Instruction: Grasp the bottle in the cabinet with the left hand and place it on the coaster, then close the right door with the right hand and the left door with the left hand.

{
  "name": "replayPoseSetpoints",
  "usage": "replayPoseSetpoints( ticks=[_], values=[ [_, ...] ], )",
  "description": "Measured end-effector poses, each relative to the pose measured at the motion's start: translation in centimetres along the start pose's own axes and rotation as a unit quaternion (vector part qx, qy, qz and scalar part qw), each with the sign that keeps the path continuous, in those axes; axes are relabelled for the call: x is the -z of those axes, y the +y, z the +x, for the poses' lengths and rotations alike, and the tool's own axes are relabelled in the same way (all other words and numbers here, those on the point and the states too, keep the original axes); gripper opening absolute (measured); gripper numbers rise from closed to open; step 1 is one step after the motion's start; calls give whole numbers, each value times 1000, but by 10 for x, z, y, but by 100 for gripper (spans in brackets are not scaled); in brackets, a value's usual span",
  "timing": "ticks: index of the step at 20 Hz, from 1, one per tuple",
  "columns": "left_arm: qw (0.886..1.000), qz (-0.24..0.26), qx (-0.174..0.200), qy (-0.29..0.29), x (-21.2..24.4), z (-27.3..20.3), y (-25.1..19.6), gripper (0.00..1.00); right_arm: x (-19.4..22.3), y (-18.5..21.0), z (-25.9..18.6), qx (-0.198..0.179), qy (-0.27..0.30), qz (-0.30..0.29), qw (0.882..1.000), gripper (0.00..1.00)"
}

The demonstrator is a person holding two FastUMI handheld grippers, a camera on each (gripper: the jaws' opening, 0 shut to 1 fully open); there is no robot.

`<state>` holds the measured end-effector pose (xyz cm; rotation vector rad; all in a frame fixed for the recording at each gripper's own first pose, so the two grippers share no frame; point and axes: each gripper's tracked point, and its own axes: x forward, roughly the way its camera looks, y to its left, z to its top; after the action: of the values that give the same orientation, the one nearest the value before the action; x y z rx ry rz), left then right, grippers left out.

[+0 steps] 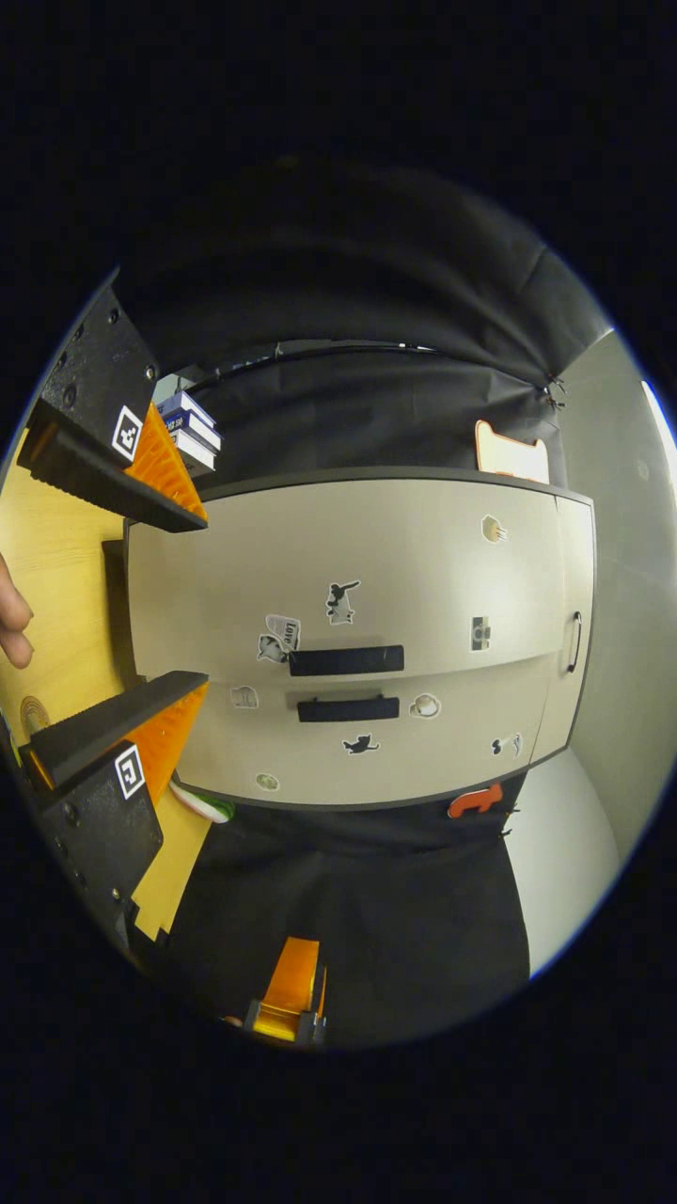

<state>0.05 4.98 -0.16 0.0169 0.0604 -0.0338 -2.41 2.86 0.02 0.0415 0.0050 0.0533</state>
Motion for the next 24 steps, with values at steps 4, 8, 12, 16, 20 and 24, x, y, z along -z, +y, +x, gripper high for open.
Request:
replayPoseSetpoints(
  ticks=[4,8,12,16,20,24],
  values=[
    [999,2,33,-2,2,-4,-27,94,-3,-13,-8,15,-6,0,1000,96],
    [998,-2,55,-10,-3,-8,-44,96,-9,-22,-20,22,-16,-4,1000,96],
    [997,11,68,-19,-7,-6,-50,96,-8,-33,-27,31,-18,-11,999,96],
    [997,11,78,-26,-11,-5,-55,96,-7,-33,-25,37,-17,-14,999,96],
    [996,9,81,-30,-13,-6,-55,96,-5,-23,-21,30,-18,-22,999,96],
    [996,10,77,-35,-13,-6,-52,96,-2,-17,-17,26,-15,-24,999,92]
  ],
)
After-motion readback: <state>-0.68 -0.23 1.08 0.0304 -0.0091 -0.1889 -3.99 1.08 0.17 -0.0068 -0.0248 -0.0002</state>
